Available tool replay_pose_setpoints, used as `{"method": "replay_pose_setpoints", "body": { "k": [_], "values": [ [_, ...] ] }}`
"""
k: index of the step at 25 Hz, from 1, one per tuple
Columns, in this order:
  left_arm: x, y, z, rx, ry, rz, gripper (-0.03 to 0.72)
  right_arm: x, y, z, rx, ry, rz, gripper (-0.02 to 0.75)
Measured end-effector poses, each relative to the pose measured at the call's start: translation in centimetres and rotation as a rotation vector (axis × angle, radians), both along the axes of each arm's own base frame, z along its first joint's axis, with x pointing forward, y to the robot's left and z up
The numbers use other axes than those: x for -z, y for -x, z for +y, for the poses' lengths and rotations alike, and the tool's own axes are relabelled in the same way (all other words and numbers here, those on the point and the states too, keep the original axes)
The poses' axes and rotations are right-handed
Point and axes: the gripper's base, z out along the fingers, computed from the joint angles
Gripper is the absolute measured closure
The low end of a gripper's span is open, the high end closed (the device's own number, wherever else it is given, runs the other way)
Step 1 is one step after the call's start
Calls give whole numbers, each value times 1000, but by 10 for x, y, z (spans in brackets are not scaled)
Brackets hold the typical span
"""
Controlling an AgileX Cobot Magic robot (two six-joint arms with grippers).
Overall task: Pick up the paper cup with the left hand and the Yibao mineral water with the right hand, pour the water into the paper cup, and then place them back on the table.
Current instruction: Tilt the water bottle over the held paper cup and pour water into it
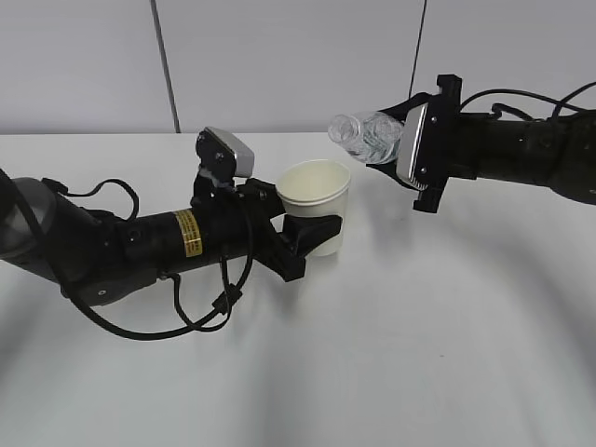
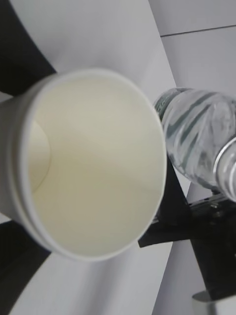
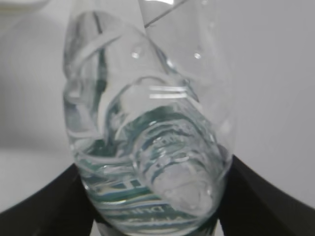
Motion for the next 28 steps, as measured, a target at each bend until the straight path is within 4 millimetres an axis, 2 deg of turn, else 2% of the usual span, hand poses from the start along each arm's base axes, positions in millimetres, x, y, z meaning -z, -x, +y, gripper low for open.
{"method": "replay_pose_setpoints", "body": {
  "k": [9, 28],
  "values": [
    [-3, 0, -12, 24, -25, -16, 255, -4, 1, 0, -16, 40, -40, 248],
    [-4, -1, -13, 31, -36, -20, 255, -5, -1, -3, -42, 199, -150, 248]
  ]
}}
